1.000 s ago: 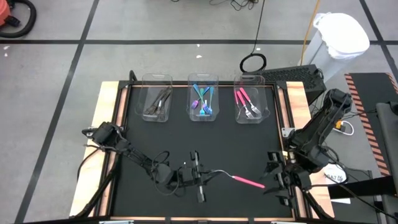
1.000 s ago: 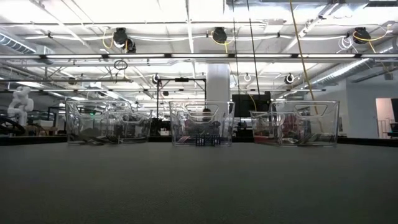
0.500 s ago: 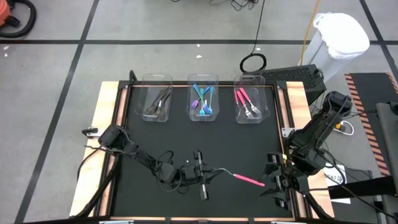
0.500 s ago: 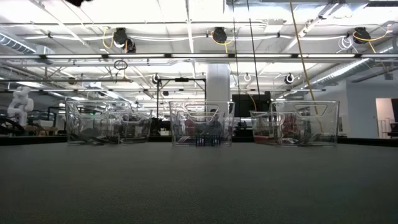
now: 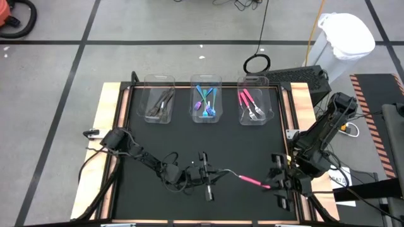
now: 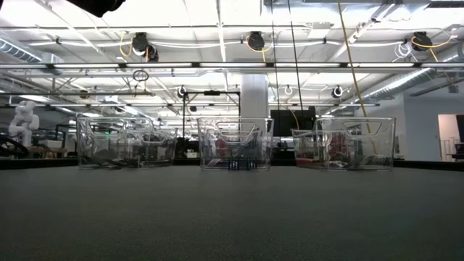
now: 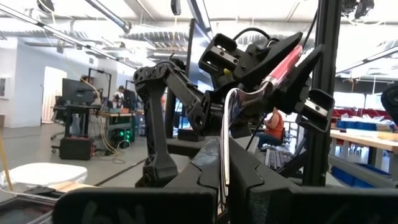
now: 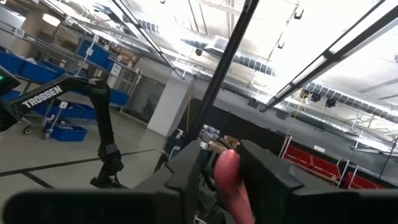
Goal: Sort silverware by color (type)
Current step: Put the pink fork into the right transparent bin
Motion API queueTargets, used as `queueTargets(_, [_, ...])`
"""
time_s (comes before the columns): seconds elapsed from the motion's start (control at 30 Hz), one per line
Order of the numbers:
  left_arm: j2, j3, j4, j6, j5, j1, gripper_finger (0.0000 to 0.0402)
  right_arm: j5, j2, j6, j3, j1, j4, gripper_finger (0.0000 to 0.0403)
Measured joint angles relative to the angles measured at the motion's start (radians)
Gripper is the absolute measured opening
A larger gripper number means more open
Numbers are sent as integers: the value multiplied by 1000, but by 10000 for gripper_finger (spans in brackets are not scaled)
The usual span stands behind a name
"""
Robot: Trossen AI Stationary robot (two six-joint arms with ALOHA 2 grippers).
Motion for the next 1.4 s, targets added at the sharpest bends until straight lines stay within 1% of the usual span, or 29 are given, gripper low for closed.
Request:
queueTargets(0.2, [0,0,-6,3,0,-1,5,19,-2,-15,1,-1,-8,33])
queueTargets(0.37, [0,0,-26,3,-9,0,6,62,-1,-20,2,1,-6,31])
queueTargets(0.47, [0,0,-31,19,-11,1,21,72,-1,-20,2,1,-7,31])
queueTargets(0.53, [0,0,-49,15,-4,1,43,75,0,-17,1,1,-11,29])
queueTargets(0.6, [-1,1,-51,21,-4,1,74,76,2,-14,1,1,-18,28])
queueTargets(0.67, [-8,1,-57,23,-4,-1,112,77,-2,-13,0,3,-18,28])
queueTargets(0.77, [-29,1,-99,19,-15,-4,181,80,-7,-6,0,4,-18,28])
queueTargets(0.9, [-68,1,-208,21,-95,-23,274,135,-23,-27,0,21,-25,28])
queueTargets(1.0, [-123,1,-331,19,-183,-50,318,208,-49,-54,0,35,-37,28])
queueTargets(1.1, [-185,1,-450,20,-297,-85,331,306,-88,-64,0,38,-61,28])
queueTargets(1.2, [-246,1,-568,19,-364,-120,333,407,-145,-89,0,27,-83,28])
queueTargets(1.3, [-297,1,-664,-1,-372,-149,334,493,-215,-108,19,-4,-136,28])
queueTargets(1.4, [-335,1,-764,-31,-371,-168,334,520,-294,-98,53,-37,-268,28])
